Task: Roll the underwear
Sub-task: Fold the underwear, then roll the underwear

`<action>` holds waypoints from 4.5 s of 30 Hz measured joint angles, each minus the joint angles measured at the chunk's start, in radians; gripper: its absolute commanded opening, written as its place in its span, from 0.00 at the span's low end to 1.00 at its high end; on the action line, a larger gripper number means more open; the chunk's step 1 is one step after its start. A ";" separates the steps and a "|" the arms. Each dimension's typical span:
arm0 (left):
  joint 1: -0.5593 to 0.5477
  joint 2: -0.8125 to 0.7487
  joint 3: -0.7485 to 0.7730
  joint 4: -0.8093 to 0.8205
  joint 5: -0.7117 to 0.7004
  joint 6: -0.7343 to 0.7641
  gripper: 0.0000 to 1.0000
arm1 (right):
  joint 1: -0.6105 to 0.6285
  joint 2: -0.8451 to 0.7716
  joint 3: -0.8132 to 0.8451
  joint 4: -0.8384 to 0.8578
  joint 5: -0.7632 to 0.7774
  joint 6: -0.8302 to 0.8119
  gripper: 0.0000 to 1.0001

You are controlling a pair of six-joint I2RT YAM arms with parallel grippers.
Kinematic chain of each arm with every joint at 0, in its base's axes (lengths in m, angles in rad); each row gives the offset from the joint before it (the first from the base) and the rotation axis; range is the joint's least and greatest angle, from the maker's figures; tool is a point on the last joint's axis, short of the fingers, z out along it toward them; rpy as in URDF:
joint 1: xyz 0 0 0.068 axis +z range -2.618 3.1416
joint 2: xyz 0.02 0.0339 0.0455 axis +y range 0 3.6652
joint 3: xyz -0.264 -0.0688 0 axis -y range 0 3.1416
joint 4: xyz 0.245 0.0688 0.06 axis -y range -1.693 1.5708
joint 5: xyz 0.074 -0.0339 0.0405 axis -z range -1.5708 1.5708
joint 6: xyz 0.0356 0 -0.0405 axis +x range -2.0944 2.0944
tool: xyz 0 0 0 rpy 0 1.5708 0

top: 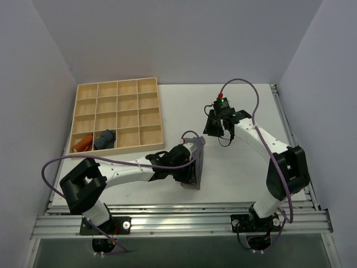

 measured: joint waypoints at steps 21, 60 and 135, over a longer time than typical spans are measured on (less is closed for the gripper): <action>0.273 -0.393 -0.047 -0.315 -0.031 0.050 0.48 | 0.283 -0.133 -0.412 0.478 -0.402 0.230 0.00; 0.326 -0.391 -0.070 -0.427 -0.027 0.124 0.48 | 0.288 -0.028 -0.918 1.276 -0.674 0.531 0.00; 0.308 -0.180 -0.258 0.042 0.387 -0.167 0.63 | 0.289 -0.429 -0.861 0.451 -0.200 0.320 0.12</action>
